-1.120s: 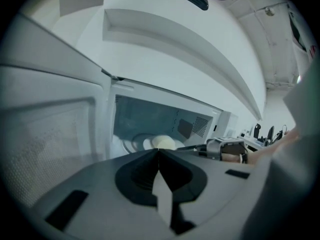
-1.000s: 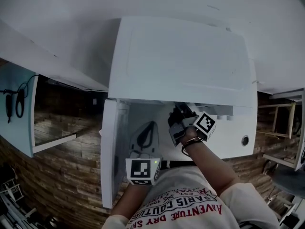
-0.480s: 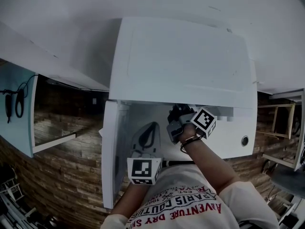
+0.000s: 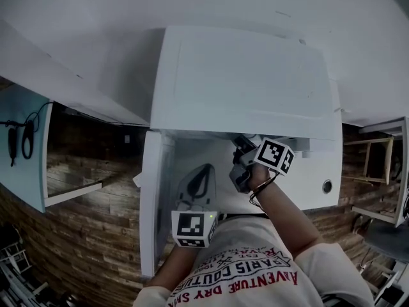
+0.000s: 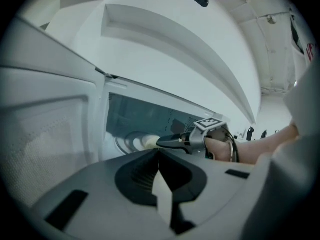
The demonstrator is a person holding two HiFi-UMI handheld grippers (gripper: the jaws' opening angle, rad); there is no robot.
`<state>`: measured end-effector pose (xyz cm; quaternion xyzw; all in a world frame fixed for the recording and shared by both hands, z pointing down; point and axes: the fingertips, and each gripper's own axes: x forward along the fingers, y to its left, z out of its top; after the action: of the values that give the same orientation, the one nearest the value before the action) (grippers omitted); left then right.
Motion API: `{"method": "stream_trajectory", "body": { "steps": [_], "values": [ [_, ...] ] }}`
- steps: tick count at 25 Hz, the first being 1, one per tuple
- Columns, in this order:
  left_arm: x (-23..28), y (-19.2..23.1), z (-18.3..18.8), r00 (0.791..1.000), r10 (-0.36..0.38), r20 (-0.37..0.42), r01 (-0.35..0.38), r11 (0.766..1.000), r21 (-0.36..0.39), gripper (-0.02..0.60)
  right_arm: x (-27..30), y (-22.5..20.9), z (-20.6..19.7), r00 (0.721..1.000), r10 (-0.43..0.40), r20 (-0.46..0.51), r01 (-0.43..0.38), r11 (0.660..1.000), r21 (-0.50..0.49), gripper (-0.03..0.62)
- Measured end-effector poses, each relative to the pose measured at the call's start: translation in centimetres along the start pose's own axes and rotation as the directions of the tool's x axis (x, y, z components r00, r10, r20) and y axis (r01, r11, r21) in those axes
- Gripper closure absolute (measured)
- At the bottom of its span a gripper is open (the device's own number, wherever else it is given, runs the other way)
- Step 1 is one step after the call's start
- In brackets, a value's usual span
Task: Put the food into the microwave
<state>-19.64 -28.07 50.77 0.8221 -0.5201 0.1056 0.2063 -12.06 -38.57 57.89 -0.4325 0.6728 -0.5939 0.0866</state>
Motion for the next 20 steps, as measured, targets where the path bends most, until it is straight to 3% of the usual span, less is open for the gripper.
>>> {"method": "stream_trajectory", "body": {
  "steps": [5,14,17,20],
  "values": [
    [-0.6,-0.5,0.7,1.000,-0.016,0.018,0.016,1.000,0.010,0.575,0.2,0.1,-1.2,0.990,-0.089,-0.109,0.063,0.973,-0.222,0.381],
    [-1.3,-0.3,1.0,1.000,-0.012,0.029,0.012,1.000,0.009,0.575,-0.4,-0.4,-3.0,0.960,-0.199,-0.199,0.111,0.917,-0.384,0.381],
    [-1.6,-0.6,1.2,0.999,-0.017,0.032,0.016,0.999,0.031,0.575,-0.7,-1.3,-3.3,0.941,-0.277,-0.196,0.156,0.865,-0.476,0.381],
    [-1.8,-1.1,1.3,0.999,-0.029,0.039,0.027,0.997,0.068,0.575,-0.9,-2.2,-3.4,0.907,-0.378,-0.188,0.191,0.765,-0.615,0.378]
  ]
}}
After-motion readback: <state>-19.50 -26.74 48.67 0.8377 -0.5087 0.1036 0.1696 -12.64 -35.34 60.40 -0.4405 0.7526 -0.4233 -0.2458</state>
